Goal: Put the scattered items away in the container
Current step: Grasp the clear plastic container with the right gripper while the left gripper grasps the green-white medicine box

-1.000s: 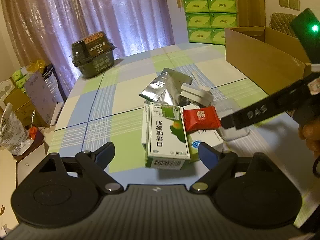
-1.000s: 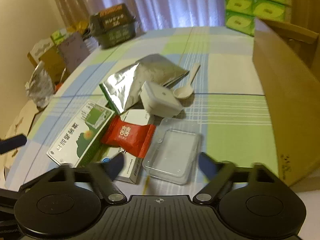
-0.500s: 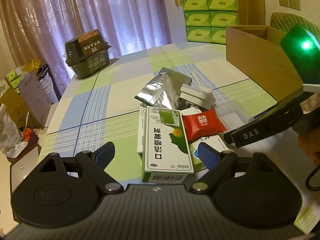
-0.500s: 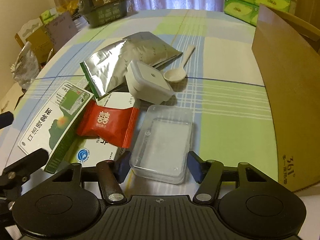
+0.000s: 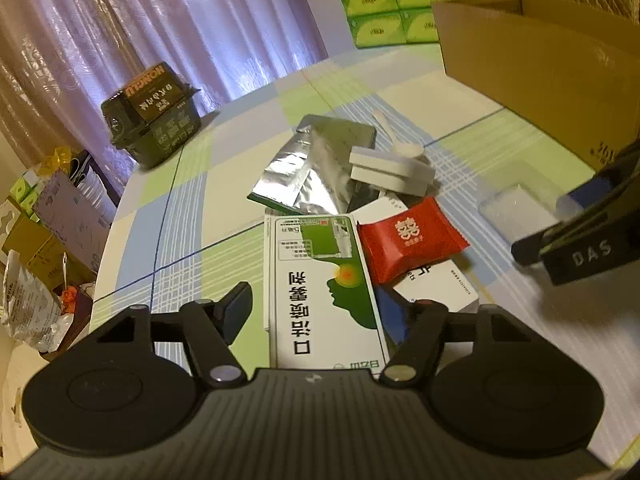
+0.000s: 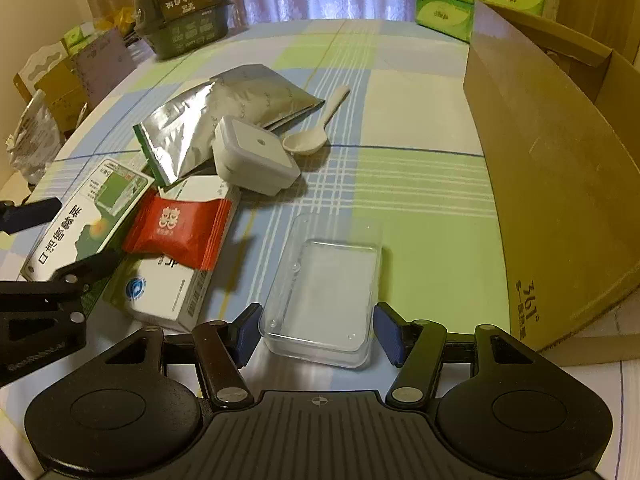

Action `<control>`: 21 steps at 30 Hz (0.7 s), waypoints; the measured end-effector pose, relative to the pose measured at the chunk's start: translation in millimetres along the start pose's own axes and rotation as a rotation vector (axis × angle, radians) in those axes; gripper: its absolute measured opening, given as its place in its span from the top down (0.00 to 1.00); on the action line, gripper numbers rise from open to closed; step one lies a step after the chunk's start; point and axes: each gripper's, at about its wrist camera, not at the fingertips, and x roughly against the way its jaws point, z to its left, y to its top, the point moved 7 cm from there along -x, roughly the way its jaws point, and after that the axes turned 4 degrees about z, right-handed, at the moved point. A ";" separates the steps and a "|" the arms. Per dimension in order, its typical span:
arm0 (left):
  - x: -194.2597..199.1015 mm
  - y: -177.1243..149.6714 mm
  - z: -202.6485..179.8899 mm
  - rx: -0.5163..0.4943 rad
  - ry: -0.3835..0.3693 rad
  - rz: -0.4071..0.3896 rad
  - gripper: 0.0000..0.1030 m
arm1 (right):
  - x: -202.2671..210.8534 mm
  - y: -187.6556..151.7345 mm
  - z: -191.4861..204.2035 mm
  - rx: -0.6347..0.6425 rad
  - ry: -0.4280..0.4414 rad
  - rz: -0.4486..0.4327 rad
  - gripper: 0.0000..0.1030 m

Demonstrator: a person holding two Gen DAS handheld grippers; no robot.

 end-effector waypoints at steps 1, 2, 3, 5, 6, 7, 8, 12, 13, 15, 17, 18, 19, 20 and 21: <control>-2.1 -0.8 -0.6 -0.007 0.001 0.008 0.50 | -0.8 0.6 0.2 0.000 0.003 0.000 0.39; -3.5 -1.6 -0.8 -0.013 0.007 0.013 0.50 | -2.0 0.8 0.3 -0.001 0.005 0.002 0.39; -4.0 -2.3 -0.7 -0.016 0.011 0.013 0.50 | -3.3 0.9 0.2 -0.003 0.007 0.005 0.39; -4.0 -3.2 0.8 -0.004 0.011 0.014 0.51 | -5.3 0.7 -0.6 -0.006 0.010 0.010 0.39; -2.9 -3.9 1.9 0.006 0.010 0.012 0.51 | -6.1 0.8 -1.1 -0.007 0.011 0.012 0.37; -0.3 -4.7 2.2 0.013 0.009 0.010 0.51 | -7.0 0.6 -2.0 -0.010 0.006 0.015 0.31; 2.7 -6.0 2.7 0.024 0.005 0.008 0.51 | -7.9 0.2 -2.9 -0.011 0.002 0.018 0.26; 16.4 -11.7 1.9 0.082 -0.029 -0.003 0.51 | -9.1 0.7 -5.4 -0.019 0.000 0.013 0.25; 20.0 -12.4 0.5 0.091 -0.033 -0.007 0.51 | -9.4 1.7 -5.7 -0.022 -0.001 0.011 0.25; 23.5 -13.4 -1.7 0.116 -0.050 -0.010 0.51 | -11.0 4.1 -4.7 -0.021 -0.002 0.007 0.25; 24.1 -14.5 -4.1 0.134 -0.062 -0.008 0.51 | -13.1 6.5 -2.2 -0.009 -0.011 0.001 0.25; 22.9 -14.2 -4.7 0.137 -0.061 -0.009 0.51 | -14.2 7.5 -1.4 -0.006 -0.016 -0.003 0.25; 22.0 -13.9 -4.8 0.139 -0.059 -0.008 0.51 | -15.0 8.2 -1.1 -0.005 -0.019 -0.007 0.25; 20.8 -13.3 -4.7 0.141 -0.058 -0.007 0.51 | -15.6 8.5 -1.1 -0.002 -0.022 -0.009 0.26; 19.3 -12.7 -4.6 0.142 -0.057 -0.004 0.51 | -16.0 8.4 -0.9 0.002 -0.025 -0.009 0.26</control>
